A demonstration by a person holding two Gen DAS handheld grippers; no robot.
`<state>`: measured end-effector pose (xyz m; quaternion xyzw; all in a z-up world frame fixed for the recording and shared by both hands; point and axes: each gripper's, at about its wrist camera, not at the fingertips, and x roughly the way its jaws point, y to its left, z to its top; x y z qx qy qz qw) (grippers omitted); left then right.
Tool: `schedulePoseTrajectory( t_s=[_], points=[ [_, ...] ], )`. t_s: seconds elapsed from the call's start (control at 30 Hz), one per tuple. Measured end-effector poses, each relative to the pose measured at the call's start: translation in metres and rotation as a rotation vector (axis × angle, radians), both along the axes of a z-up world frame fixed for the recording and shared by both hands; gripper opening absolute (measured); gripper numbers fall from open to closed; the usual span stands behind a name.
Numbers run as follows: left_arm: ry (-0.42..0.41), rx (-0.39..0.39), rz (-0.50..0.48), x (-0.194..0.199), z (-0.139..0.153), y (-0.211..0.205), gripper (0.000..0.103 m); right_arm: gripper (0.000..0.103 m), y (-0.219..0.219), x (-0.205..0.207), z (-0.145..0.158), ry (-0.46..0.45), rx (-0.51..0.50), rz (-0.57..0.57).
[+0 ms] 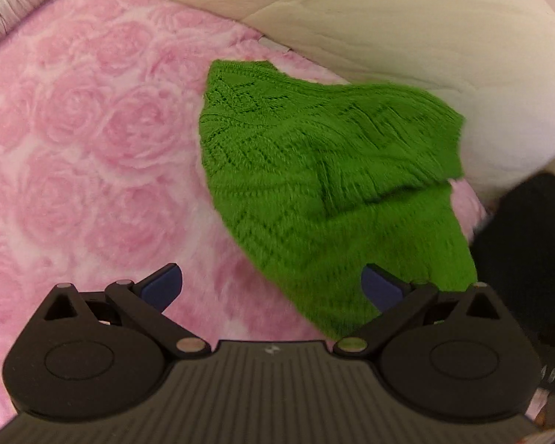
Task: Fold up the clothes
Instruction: 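Grasp the green sweater with both grippers and lift it off the bed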
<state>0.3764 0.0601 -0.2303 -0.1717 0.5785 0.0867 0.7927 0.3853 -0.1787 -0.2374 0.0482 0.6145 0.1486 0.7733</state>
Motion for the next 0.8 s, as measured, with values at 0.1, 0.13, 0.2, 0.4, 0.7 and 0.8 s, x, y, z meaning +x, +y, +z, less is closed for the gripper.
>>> schedulePoseTrajectory(
  t_s=[0.1, 0.13, 0.2, 0.4, 0.7, 0.8],
  points=[
    [0.009, -0.052, 0.047, 0.018, -0.019, 0.007, 0.102, 0.078, 0.006, 0.014, -0.016, 0.009, 0.004, 0.018],
    [0.011, -0.069, 0.065, 0.023, -0.025, 0.01, 0.102, 0.078, 0.007, 0.018, -0.021, 0.014, 0.006, 0.021],
    [0.019, -0.111, 0.112, 0.03, -0.037, 0.015, 0.094, 0.079, 0.01, 0.023, -0.031, 0.029, 0.012, 0.024],
    [0.024, -0.201, 0.19, 0.036, -0.058, 0.024, 0.05, 0.052, 0.019, 0.03, -0.046, 0.042, 0.035, 0.083],
    [-0.155, -0.222, 0.282, -0.021, -0.001, 0.051, 0.022, 0.017, 0.037, 0.014, 0.016, -0.104, 0.112, 0.262],
    [-0.223, -0.216, 0.342, -0.055, 0.03, 0.068, 0.02, 0.017, 0.045, 0.001, 0.051, -0.152, 0.188, 0.326]
  ],
)
